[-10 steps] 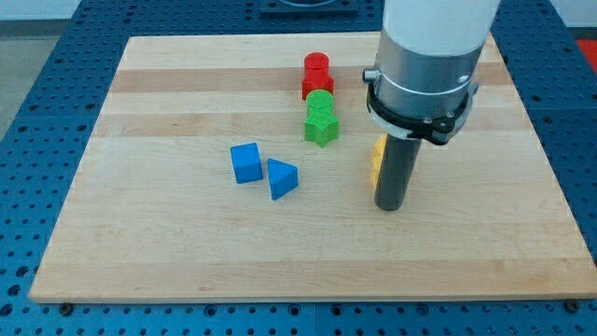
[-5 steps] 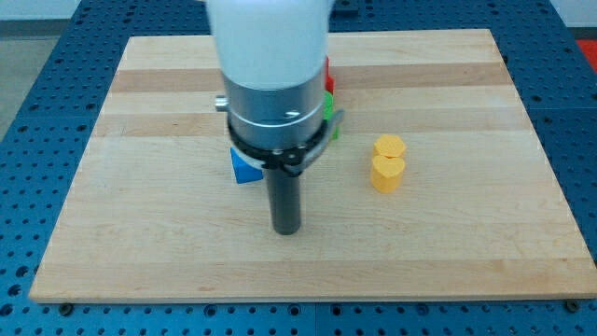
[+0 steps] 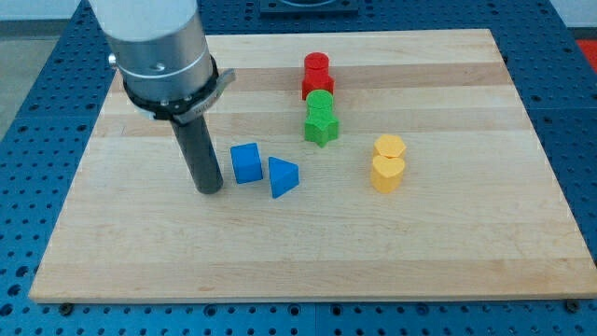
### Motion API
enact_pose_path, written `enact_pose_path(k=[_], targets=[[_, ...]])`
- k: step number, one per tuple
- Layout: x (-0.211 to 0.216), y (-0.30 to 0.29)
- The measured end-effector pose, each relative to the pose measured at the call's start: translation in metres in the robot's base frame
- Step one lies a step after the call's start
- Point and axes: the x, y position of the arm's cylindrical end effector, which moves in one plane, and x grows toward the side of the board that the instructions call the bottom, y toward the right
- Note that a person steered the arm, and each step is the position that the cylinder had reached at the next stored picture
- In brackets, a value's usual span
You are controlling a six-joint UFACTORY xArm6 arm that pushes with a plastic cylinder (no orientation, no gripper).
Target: Move blue cube right a bit
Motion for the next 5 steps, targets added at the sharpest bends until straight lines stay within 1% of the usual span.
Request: enact_pose_path(k=[1,2,5], targets=[[-0.014,0.000],[-0.020,0.000],[-0.024,0.009]])
